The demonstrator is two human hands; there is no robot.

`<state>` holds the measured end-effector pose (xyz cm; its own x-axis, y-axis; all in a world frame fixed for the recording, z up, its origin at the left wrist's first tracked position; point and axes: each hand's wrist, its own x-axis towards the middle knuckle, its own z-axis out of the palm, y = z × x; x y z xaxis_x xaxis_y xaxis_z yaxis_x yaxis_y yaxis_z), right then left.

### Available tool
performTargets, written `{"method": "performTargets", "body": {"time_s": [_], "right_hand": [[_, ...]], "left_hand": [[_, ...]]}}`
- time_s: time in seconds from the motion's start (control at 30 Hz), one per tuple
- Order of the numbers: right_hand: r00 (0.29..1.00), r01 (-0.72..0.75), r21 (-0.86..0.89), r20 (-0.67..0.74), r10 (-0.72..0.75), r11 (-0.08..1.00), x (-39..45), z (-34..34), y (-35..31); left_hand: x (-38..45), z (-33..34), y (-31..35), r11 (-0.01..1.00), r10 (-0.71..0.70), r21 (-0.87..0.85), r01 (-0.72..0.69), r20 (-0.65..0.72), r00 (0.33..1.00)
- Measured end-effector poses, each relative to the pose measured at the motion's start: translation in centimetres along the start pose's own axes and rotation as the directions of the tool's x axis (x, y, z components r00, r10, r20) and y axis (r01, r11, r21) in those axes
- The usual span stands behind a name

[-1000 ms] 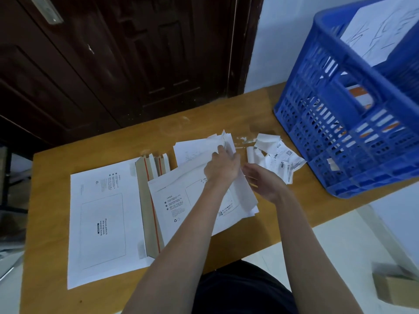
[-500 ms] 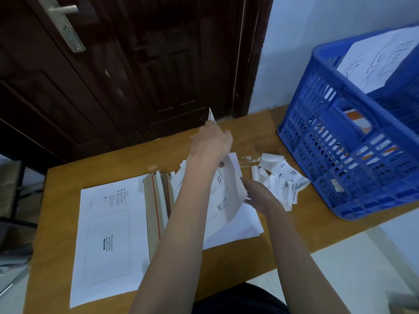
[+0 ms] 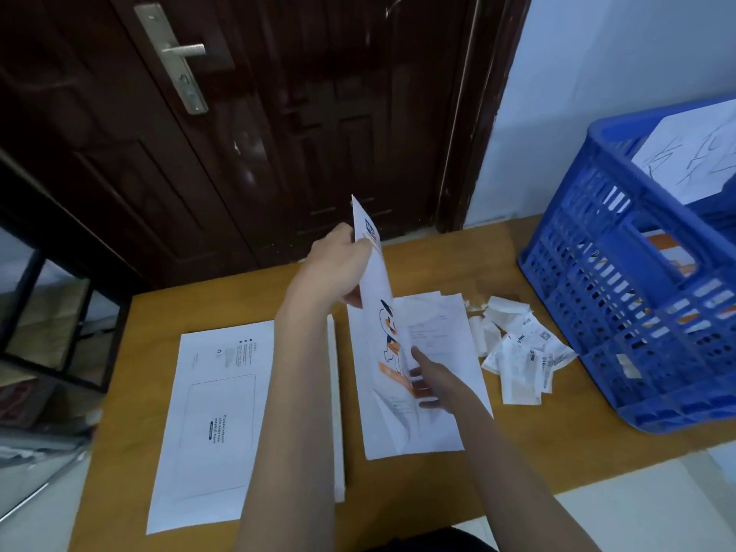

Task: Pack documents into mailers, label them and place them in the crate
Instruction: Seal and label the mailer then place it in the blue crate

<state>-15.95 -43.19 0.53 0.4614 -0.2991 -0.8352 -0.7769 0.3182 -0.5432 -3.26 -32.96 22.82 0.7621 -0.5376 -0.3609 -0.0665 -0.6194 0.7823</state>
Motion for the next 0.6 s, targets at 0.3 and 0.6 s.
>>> {"method": "performTargets", "body": {"time_s": [0.3, 0.6], "right_hand": [[0.896, 0.143, 0.094, -0.436, -0.088, 0.985, 0.9, -1.4, -1.0], [0.667, 0.276, -0.003, -0.719, -0.194, 0.961, -1.1, -3.2, -2.0]], "left_hand": [[2.2, -2.7, -8.7, 0.991, -0.135, -0.043, 0.129, -0.213, 0.968], [3.5, 1.3, -14.1, 0.935, -0.332, 0.000, 0.354, -0.350, 0.876]]}}
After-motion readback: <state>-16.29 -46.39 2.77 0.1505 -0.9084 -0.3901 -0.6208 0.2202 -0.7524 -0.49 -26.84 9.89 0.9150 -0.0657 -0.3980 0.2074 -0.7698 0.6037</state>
